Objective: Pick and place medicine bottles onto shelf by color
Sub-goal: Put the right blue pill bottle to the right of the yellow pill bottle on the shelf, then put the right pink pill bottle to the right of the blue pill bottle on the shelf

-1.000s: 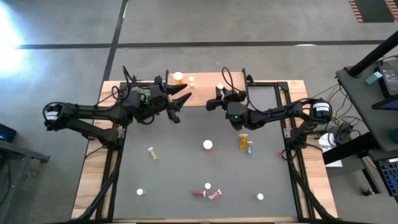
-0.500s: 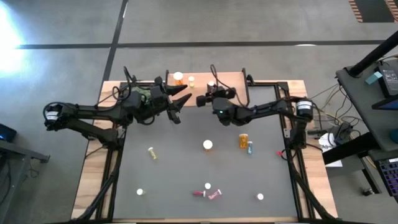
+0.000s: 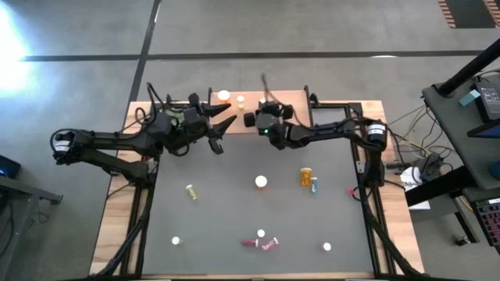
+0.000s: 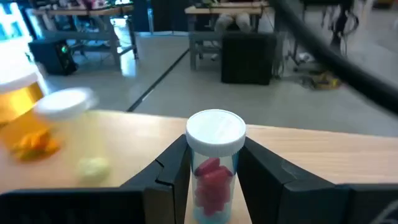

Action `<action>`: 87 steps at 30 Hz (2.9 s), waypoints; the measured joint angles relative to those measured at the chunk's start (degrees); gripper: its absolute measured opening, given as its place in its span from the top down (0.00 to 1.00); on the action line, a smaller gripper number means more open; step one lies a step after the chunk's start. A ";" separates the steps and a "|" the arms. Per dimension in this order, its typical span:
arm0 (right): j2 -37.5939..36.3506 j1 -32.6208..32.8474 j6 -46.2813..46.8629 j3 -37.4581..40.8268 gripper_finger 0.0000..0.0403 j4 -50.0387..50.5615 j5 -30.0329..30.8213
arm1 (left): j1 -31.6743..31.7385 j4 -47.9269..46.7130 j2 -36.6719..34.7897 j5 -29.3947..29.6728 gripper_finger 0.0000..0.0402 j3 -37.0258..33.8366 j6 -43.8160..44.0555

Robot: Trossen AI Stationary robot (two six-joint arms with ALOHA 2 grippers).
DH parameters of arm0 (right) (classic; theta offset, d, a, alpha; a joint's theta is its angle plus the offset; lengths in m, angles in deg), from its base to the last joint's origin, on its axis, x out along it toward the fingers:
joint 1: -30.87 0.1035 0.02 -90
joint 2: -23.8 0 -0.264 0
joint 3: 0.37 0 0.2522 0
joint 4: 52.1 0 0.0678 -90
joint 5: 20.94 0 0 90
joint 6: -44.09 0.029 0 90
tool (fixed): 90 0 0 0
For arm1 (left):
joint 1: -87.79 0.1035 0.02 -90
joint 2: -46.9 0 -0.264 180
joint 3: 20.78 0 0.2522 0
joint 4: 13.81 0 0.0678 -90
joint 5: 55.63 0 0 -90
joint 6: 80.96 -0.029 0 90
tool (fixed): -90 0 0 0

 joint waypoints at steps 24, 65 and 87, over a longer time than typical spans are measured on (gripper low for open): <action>-1.37 -1.83 -7.54 4.62 0.73 -11.15 -11.87 | 0.37 -0.03 -0.02 3.48 0.58 0.04 -0.07; -1.32 -2.60 -10.10 4.81 0.63 -9.70 -12.35 | 0.37 0.01 0.01 3.48 0.58 0.04 -0.02; -13.80 -2.39 3.13 4.72 0.39 13.69 -27.80 | 0.37 -0.03 0.01 3.47 0.58 0.04 0.46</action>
